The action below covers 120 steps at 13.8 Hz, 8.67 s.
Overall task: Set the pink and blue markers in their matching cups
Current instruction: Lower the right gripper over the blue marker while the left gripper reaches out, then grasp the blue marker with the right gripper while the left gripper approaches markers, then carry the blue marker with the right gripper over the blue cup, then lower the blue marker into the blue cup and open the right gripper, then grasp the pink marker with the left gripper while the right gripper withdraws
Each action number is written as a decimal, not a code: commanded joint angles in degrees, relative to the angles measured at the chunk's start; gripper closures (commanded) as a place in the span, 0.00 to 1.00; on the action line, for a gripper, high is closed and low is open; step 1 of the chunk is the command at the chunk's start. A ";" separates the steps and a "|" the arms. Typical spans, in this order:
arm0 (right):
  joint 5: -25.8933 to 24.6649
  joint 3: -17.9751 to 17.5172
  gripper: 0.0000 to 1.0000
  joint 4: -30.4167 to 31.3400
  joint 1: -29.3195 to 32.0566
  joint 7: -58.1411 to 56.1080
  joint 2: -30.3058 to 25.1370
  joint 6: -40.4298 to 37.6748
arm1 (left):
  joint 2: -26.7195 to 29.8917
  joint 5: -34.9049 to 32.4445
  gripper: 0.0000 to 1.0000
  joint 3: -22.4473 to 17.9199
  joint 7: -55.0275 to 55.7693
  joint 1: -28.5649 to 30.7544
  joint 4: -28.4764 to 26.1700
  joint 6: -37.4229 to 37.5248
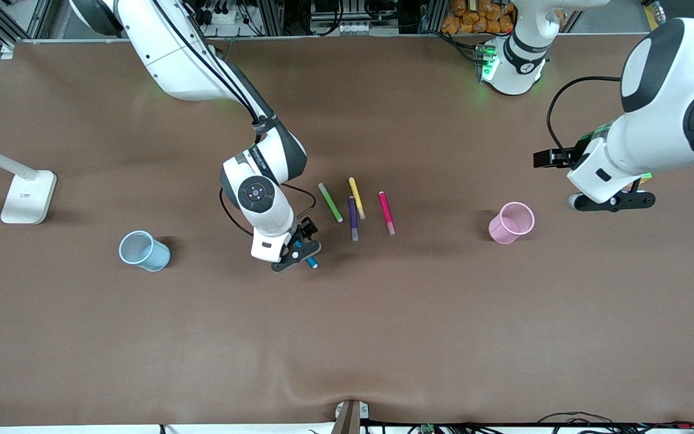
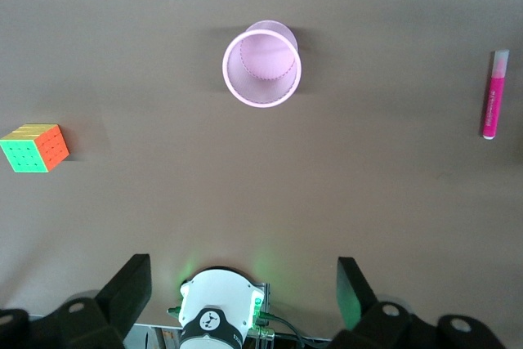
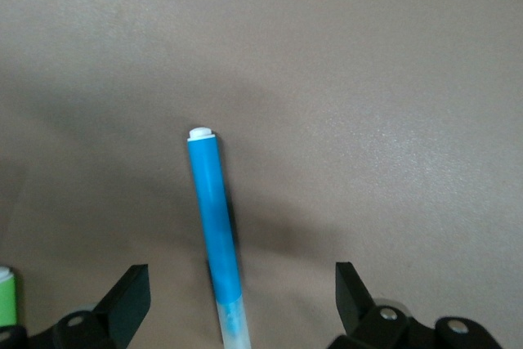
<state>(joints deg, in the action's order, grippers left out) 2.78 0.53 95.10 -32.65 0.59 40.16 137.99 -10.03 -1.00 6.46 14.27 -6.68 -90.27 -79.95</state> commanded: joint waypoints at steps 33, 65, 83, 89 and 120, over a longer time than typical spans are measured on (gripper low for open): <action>3.90 1.05 1.00 -8.79 3.64 -5.33 -1.83 -16.78 | -23.29 11.73 0.00 0.04 28.80 -17.67 1.77 -22.00; -13.50 1.05 1.00 -10.90 22.80 -22.91 -7.91 -52.82 | -17.13 11.02 0.00 0.13 37.06 -19.42 1.42 -22.70; -16.75 1.05 1.00 -11.34 27.46 -25.11 -2.63 -46.86 | -21.09 9.97 0.00 -0.57 42.42 -25.49 1.68 -22.79; -16.75 1.05 1.00 -11.34 28.16 -25.73 -1.23 -43.43 | -20.29 10.41 0.00 -0.05 44.44 -26.54 1.59 -22.79; -5.68 0.87 0.00 -18.28 32.56 -17.03 -10.35 -45.44 | -34.62 15.50 0.00 0.04 33.55 -23.12 1.94 -35.17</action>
<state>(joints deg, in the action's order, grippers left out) -3.65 2.50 75.60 -1.36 -18.24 32.83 93.50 -44.08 12.45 6.48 49.37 -30.06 -89.03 -113.20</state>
